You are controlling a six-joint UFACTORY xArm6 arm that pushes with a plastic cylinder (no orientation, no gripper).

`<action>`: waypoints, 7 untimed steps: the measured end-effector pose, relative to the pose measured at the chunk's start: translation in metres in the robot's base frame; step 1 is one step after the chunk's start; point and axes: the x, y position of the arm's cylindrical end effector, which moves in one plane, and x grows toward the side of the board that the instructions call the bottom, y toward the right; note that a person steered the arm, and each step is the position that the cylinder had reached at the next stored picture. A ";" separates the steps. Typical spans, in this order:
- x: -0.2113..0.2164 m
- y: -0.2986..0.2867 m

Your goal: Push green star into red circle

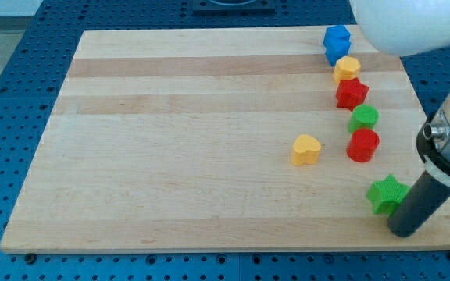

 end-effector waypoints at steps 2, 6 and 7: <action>-0.009 0.000; -0.040 0.000; -0.048 0.000</action>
